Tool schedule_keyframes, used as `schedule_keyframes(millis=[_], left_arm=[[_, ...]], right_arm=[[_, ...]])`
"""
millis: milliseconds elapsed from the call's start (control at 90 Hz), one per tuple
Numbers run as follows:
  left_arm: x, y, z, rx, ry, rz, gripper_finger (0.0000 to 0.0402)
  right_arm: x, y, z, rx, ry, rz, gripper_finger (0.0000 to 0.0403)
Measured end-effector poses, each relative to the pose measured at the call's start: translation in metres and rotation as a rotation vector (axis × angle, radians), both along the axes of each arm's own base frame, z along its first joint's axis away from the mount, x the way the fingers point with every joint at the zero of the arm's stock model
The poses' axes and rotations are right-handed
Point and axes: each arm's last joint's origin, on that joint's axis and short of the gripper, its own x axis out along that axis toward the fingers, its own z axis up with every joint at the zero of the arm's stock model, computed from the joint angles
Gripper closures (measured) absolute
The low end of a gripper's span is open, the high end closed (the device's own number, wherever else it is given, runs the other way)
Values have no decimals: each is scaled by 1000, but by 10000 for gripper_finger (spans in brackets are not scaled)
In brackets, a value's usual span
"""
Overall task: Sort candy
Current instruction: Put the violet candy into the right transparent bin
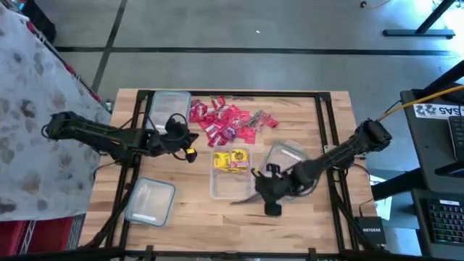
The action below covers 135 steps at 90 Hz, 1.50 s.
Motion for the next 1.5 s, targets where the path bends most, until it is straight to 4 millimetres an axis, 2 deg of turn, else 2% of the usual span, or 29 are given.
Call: schedule_keyframes(millis=[256,467,700,967,1156,1322,1400,1500], left_arm=[[9,0,-12,-3,26,52,402],[16,-1,-23,-49,34,94,402],[18,-7,-28,-80,39,77,402],[17,-13,-27,-89,33,56,402],[17,-14,-27,-91,32,53,402],[17,-14,-27,-94,29,56,402],[17,-14,-27,-115,16,66,402],[17,-14,-27,-122,10,69,402]], right_arm=[[-7,30,4,157,-39,86,382],[-11,32,3,174,-9,28,369],[-25,30,-3,45,75,-16,298],[-43,52,-21,-79,150,98,211],[-45,60,-36,-177,144,111,178],[-47,42,-33,-237,280,-25,178],[-46,29,-24,-325,335,-39,184],[-38,11,-16,-490,324,2,187]])
